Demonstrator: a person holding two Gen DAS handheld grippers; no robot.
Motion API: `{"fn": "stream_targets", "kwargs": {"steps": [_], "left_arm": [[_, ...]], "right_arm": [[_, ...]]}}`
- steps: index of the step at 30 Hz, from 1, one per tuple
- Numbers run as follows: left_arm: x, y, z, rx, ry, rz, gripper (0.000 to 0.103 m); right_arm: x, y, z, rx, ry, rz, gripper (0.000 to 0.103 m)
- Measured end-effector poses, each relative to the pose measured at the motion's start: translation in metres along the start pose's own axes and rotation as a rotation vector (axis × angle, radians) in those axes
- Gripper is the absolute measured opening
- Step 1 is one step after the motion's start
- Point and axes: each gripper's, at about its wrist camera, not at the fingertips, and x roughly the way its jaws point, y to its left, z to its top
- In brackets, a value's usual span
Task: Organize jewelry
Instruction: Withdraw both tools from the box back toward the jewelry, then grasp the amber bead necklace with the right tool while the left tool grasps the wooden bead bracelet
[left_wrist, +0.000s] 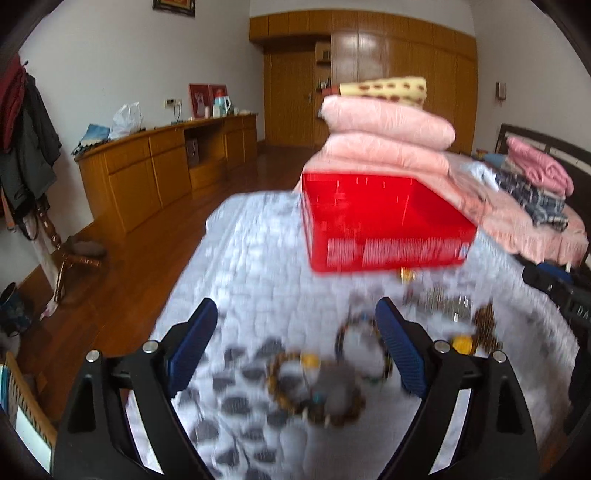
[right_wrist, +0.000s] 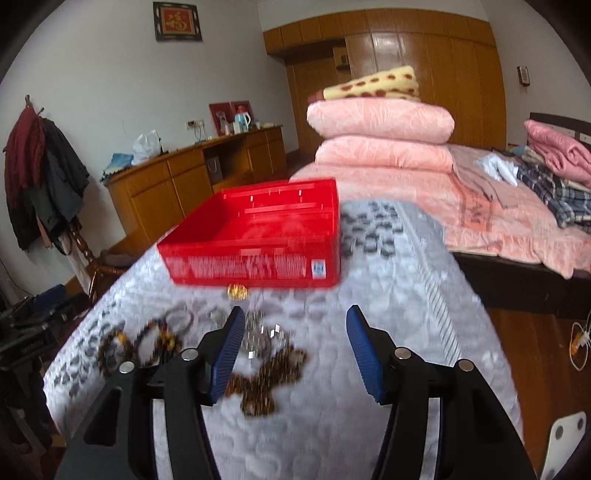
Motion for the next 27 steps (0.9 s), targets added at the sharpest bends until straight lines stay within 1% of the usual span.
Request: {"fn": "stream_targets", "kwargs": {"steps": [4, 7, 11, 15, 17, 19, 24, 27], "left_arm": [[-0.002, -0.004, -0.02, -0.018, 0.037, -0.026, 0.084], [0.0, -0.012, -0.029, -0.012, 0.055, -0.035, 0.08], [0.006, -0.025, -0.036, 0.007, 0.077, -0.052, 0.071], [0.01, -0.031, -0.039, 0.002, 0.089, -0.065, 0.061], [0.012, -0.032, -0.039, 0.002, 0.093, -0.076, 0.061], [0.015, -0.033, -0.041, 0.002, 0.103, -0.072, 0.06], [0.027, -0.032, -0.047, 0.009, 0.14, -0.054, 0.051], [0.032, -0.031, -0.051, 0.016, 0.157, -0.046, 0.049]], "right_arm": [[0.003, 0.0, -0.017, 0.01, 0.041, -0.003, 0.057], [0.006, 0.003, -0.024, 0.007, 0.057, -0.001, 0.057], [0.009, 0.005, -0.03, 0.007, 0.077, 0.007, 0.057], [0.01, 0.007, -0.033, 0.005, 0.086, 0.004, 0.057], [0.011, 0.006, -0.033, 0.007, 0.088, 0.003, 0.057], [0.011, 0.006, -0.033, 0.007, 0.088, 0.005, 0.057], [0.013, 0.006, -0.034, 0.004, 0.095, 0.013, 0.057], [0.016, 0.007, -0.035, 0.012, 0.109, 0.027, 0.057]]}}
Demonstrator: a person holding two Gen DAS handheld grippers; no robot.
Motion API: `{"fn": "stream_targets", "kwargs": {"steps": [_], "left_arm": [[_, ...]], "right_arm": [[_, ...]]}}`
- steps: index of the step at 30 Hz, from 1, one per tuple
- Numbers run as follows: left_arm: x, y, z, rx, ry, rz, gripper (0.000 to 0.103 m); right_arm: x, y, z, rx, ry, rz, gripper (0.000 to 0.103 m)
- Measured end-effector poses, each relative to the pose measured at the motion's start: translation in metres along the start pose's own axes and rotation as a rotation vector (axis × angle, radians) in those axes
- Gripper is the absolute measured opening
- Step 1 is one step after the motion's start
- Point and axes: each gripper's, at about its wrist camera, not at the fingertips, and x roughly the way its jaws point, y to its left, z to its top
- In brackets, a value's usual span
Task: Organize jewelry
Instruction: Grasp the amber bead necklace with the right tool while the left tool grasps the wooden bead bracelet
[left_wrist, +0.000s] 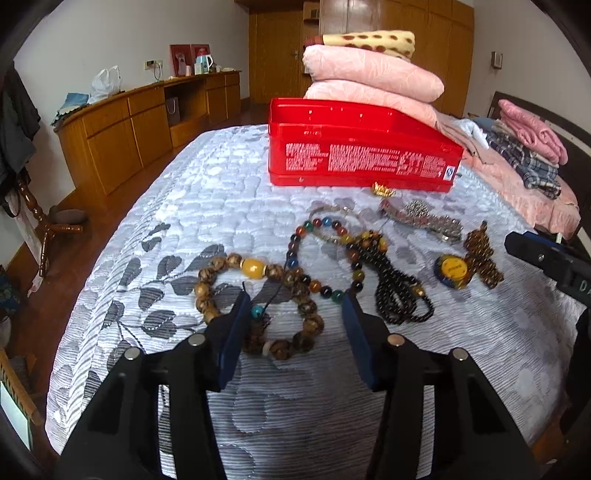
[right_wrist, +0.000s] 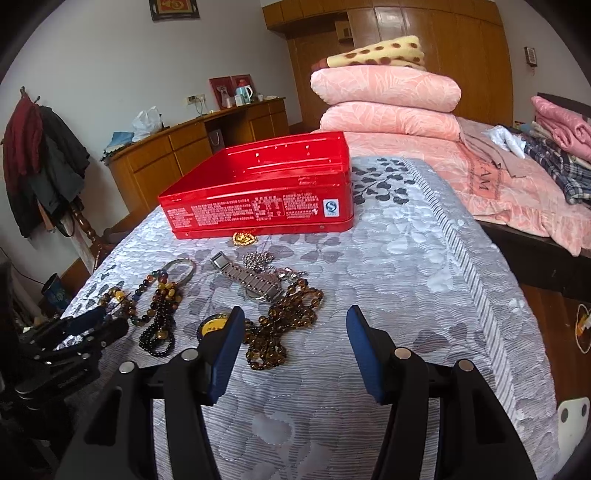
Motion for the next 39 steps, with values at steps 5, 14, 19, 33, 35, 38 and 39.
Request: {"fn": "stream_targets", "kwargs": {"steps": [5, 14, 19, 33, 35, 38, 39], "left_arm": [[0.003, 0.002, -0.001, 0.004, 0.014, 0.009, 0.044], [0.008, 0.006, 0.002, -0.012, 0.021, 0.005, 0.034], [0.01, 0.01, 0.004, -0.032, 0.029, -0.008, 0.031], [0.013, 0.008, 0.007, -0.027, 0.042, -0.013, 0.034], [0.013, 0.009, 0.007, -0.03, 0.04, -0.012, 0.033], [0.012, 0.012, 0.006, -0.054, 0.034, -0.017, 0.025], [0.011, 0.014, 0.006, -0.067, 0.031, -0.018, 0.02]], "right_arm": [[0.008, 0.006, -0.001, -0.01, 0.024, 0.01, 0.057], [0.029, 0.014, 0.004, 0.005, 0.108, -0.05, 0.056], [0.04, 0.014, 0.005, 0.013, 0.143, -0.062, 0.052], [0.046, 0.018, 0.008, 0.022, 0.162, -0.055, 0.042], [0.047, 0.021, 0.007, 0.006, 0.152, -0.07, 0.041], [0.048, 0.021, 0.008, 0.007, 0.15, -0.055, 0.031], [0.048, 0.02, 0.008, 0.013, 0.148, -0.048, 0.03]]}}
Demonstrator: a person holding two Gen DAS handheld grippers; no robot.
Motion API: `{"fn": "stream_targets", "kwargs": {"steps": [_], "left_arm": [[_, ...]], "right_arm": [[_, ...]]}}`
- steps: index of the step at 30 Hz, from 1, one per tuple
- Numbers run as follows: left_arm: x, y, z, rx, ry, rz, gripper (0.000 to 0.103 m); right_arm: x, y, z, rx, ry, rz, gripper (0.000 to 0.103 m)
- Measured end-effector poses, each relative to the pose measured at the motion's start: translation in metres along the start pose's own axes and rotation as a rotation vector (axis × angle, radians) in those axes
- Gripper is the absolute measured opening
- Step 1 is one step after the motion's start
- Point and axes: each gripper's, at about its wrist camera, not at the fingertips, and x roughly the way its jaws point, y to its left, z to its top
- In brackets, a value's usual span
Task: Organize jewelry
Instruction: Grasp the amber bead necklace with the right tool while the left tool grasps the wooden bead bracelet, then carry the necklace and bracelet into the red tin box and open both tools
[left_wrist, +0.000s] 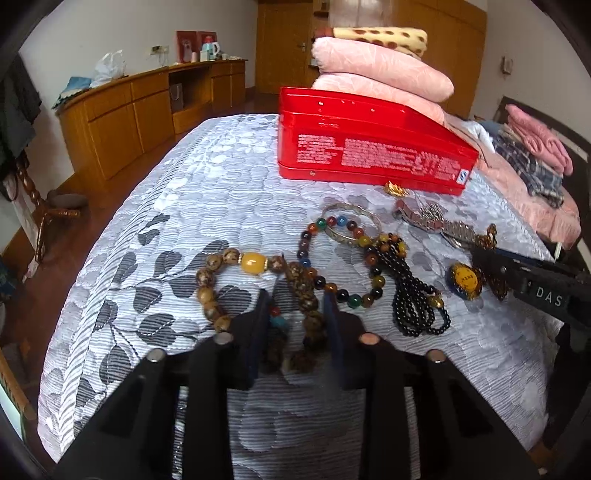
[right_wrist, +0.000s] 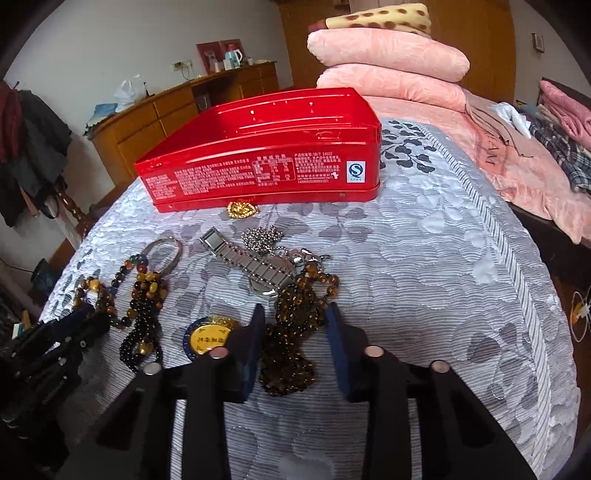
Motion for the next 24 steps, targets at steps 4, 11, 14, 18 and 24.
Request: {"fn": "stream_targets", "kwargs": {"steps": [4, 11, 14, 18, 24], "left_arm": [[-0.003, 0.014, -0.001, -0.067, -0.012, -0.079, 0.011], [-0.013, 0.017, -0.006, -0.1, -0.03, -0.125, 0.011], [-0.021, 0.014, -0.006, -0.1, -0.053, -0.132, 0.011], [-0.034, 0.011, -0.001, -0.103, -0.094, -0.152, 0.011], [-0.046, 0.012, 0.01, -0.13, -0.138, -0.208, 0.011]], "right_arm": [[-0.005, -0.003, -0.002, 0.011, -0.012, 0.036, 0.02], [-0.028, -0.002, -0.006, -0.019, -0.074, 0.055, 0.018], [-0.039, -0.003, -0.002, -0.022, -0.106, 0.06, 0.018], [-0.051, -0.007, 0.003, -0.022, -0.142, 0.068, 0.018], [-0.059, -0.01, 0.011, -0.024, -0.172, 0.069, 0.018]]}}
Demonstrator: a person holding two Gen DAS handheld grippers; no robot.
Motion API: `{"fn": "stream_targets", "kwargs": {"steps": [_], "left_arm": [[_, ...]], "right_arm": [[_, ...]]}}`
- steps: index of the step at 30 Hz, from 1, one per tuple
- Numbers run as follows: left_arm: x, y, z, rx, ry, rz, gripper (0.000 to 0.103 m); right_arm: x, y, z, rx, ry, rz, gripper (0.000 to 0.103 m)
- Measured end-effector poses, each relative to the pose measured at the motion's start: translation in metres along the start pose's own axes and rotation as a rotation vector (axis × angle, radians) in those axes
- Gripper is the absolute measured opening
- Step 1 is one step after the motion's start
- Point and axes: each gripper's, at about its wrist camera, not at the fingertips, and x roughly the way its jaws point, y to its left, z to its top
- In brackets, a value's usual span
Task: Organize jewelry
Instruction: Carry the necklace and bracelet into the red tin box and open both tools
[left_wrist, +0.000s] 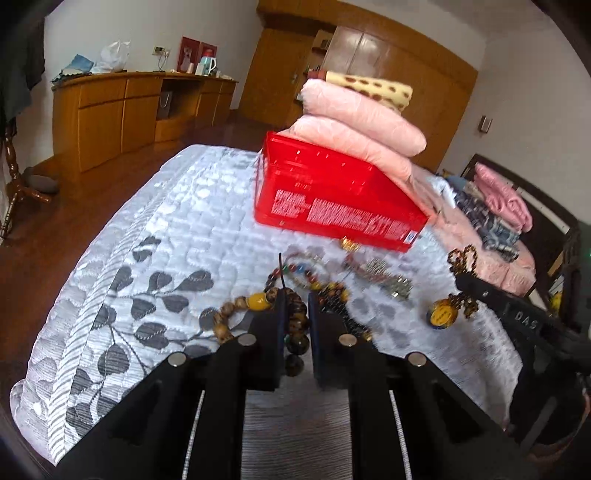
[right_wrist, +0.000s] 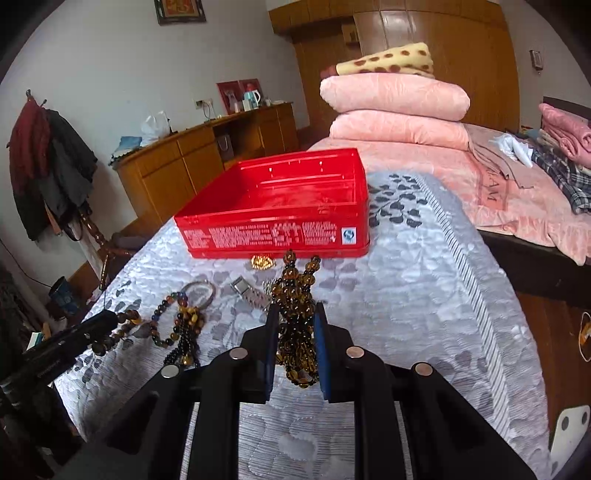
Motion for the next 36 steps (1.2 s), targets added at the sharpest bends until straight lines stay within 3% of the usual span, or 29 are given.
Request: {"fn": "stream_targets", "kwargs": {"steps": [4, 27, 36], "left_arm": [[-0.005, -0.003, 0.012, -0.011, -0.027, -0.048, 0.01], [-0.002, -0.022, 0.072, 0.023, -0.138, -0.109, 0.01], [0.015, -0.039, 0.119, 0.065, -0.185, -0.14, 0.01]], "right_arm": [[-0.003, -0.001, 0.007, -0.007, -0.019, 0.009, 0.018], [0.004, -0.003, 0.06, -0.033, -0.093, 0.062, 0.018], [0.02, -0.001, 0.096, -0.056, -0.12, 0.088, 0.018]]}}
